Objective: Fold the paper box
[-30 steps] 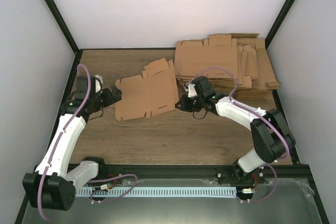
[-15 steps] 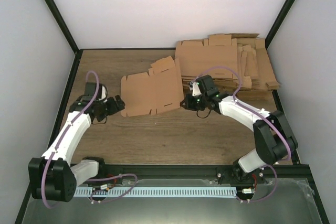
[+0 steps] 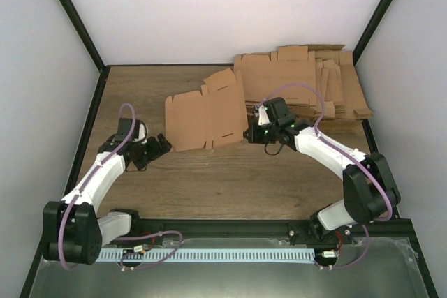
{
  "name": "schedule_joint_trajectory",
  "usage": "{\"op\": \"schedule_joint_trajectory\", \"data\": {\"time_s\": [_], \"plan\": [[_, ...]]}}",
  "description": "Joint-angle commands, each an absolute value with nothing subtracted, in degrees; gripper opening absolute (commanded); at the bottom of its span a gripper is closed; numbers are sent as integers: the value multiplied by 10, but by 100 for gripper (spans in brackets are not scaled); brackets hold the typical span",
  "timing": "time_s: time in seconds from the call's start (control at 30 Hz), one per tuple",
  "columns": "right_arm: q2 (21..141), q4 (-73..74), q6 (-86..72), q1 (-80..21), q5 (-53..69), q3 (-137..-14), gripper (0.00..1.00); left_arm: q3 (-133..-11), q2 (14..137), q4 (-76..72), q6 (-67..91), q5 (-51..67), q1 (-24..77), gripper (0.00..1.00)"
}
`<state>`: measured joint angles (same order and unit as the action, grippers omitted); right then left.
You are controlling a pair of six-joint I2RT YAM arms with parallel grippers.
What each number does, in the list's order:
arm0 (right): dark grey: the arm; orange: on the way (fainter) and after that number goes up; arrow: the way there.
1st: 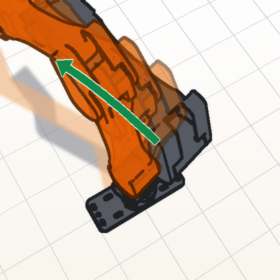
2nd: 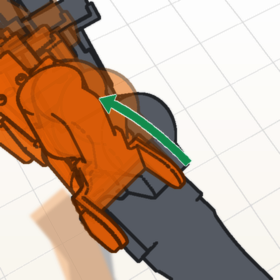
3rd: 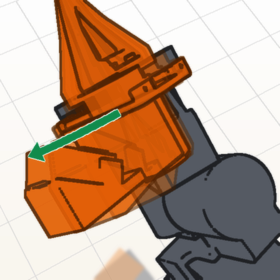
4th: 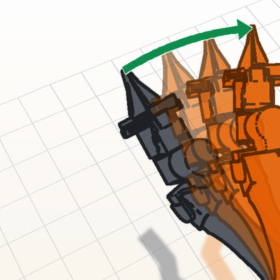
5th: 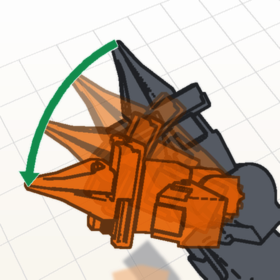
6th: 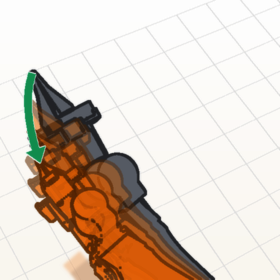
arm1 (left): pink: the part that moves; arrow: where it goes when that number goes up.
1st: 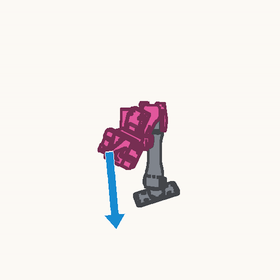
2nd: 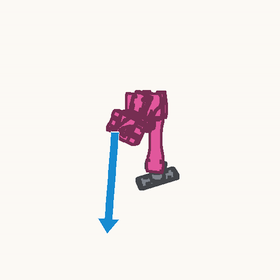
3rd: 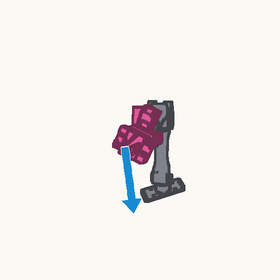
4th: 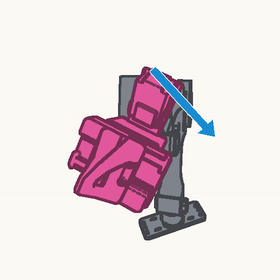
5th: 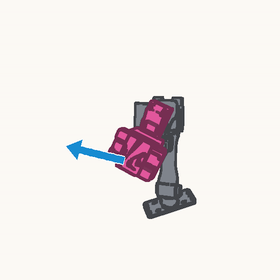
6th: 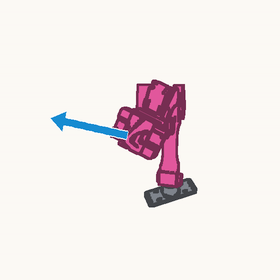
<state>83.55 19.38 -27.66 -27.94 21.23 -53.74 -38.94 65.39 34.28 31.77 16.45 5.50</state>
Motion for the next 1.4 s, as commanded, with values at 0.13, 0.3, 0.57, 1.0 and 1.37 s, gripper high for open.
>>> {"op": "schedule_joint_trajectory", "data": {"time_s": [0.13,0.3,0.57,1.0,1.37], "plan": [[825,213,-252,-274,168,-558,2,-347,662,290,345,206,53,100],[833,218,-242,-273,156,-558,3,-333,668,279,346,207,53,100],[851,212,-237,-273,181,-548,10,-291,690,227,367,231,53,100],[853,216,-235,-250,180,-537,52,-283,703,211,364,231,54,100],[816,197,-230,-231,204,-515,100,-283,704,209,363,232,53,100]]}}
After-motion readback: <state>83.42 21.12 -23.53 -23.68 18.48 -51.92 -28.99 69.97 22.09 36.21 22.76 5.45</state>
